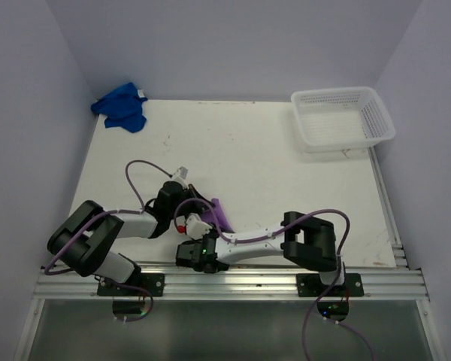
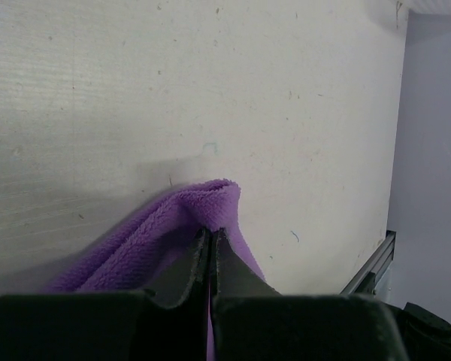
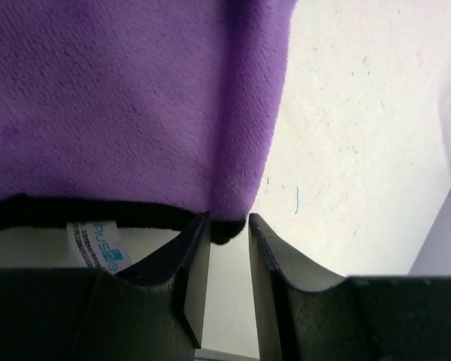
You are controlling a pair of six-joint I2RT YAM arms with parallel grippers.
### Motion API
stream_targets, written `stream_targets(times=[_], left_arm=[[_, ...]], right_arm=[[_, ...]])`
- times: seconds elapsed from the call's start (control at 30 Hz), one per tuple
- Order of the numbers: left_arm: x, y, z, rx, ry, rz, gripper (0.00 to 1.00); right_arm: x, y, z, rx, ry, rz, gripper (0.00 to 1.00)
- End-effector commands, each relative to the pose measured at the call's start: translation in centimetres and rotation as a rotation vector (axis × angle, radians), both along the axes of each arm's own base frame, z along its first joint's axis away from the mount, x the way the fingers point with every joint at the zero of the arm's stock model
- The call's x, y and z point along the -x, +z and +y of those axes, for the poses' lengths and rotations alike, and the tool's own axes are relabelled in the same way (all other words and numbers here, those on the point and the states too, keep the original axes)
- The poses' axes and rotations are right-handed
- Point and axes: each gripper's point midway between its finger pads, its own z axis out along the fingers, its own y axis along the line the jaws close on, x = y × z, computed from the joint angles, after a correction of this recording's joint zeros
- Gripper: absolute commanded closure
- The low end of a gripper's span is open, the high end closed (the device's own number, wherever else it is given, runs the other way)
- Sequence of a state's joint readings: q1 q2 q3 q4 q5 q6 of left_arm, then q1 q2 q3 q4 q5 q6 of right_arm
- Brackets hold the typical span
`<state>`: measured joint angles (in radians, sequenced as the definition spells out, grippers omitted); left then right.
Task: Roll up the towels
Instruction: Roll the towel
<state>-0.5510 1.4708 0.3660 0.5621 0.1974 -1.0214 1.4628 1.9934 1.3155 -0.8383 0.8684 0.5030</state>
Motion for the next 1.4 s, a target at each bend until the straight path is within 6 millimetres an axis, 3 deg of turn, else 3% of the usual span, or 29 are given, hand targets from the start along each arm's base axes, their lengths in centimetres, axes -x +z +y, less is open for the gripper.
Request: stream_targets(times=[0.0,0.07,0.2,0.27,0.3,0.37,0.4,0.43,0.5,0.53,0.6,0.73,0.9,0.97,1.13,1.37], left_arm=[[-2.1,1.3,0.3,0.007,0.052,-0.088,1.00],[-2.0,1.3,0.4,0.007,0.055,-0.087,1.00],[-2.0,1.1,0.7,-0.001,0.066,-0.078,1.00],[-2.0,1.1,0.8,-0.003,0.073,-0.074,1.00],[-2.0,1.1,0.9,-0.004,0.076,-0.069,1.00],[-2.0,1.1,1.0,-0.004,0.080,-0.068,1.00],[-1.9,0.9,1.1,-0.006,0.084,-0.060,1.00],[-1.9,0.8,1.1,-0.005,0.085,-0.059,1.00],[-1.9,0.8,1.1,0.000,0.090,-0.055,1.00],[-1.8,0.7,1.1,0.001,0.091,-0.050,1.00],[-1.8,0.9,1.0,0.014,0.092,-0.047,1.00],[-1.9,1.2,0.8,0.023,0.084,-0.052,1.00],[-1.7,1.2,0.9,0.018,0.079,-0.049,1.00],[-1.6,1.1,1.0,0.016,0.077,-0.047,1.00],[-1.5,1.1,0.9,0.020,0.074,-0.042,1.00],[-1.4,0.7,0.9,0.008,0.068,-0.029,1.00]], right_arm=[[1.1,3.1,0.5,-0.204,-0.043,-0.007,0.69],[1.1,3.8,0.5,-0.297,-0.083,-0.016,0.68],[1.2,5.8,-0.8,-0.501,-0.157,-0.026,0.57],[1.2,6.1,-0.7,-0.619,-0.207,-0.020,0.56],[1.3,5.4,-1.8,-0.633,-0.229,-0.019,0.53],[1.2,6.4,-1.6,-0.802,-0.289,0.000,0.51],[1.0,5.1,-3.0,-0.813,-0.321,0.006,0.50],[1.0,5.2,-1.9,-0.928,-0.347,0.044,0.50],[1.1,4.4,-2.9,-1.019,-0.354,0.077,0.49],[0.7,5.3,-1.8,-1.124,-0.344,0.091,0.48],[0.9,4.4,-2.9,-1.178,-0.348,0.103,0.46],[0.4,4.8,-2.7,-1.348,-0.349,0.126,0.43],[0.0,3.8,-2.3,-1.420,-0.342,0.166,0.39],[-0.1,4.4,-1.5,-1.455,-0.323,0.172,0.38],[-0.7,3.6,-0.4,-1.448,-0.329,0.172,0.38],[-1.6,2.1,-0.6,-1.447,-0.374,0.151,0.38]])
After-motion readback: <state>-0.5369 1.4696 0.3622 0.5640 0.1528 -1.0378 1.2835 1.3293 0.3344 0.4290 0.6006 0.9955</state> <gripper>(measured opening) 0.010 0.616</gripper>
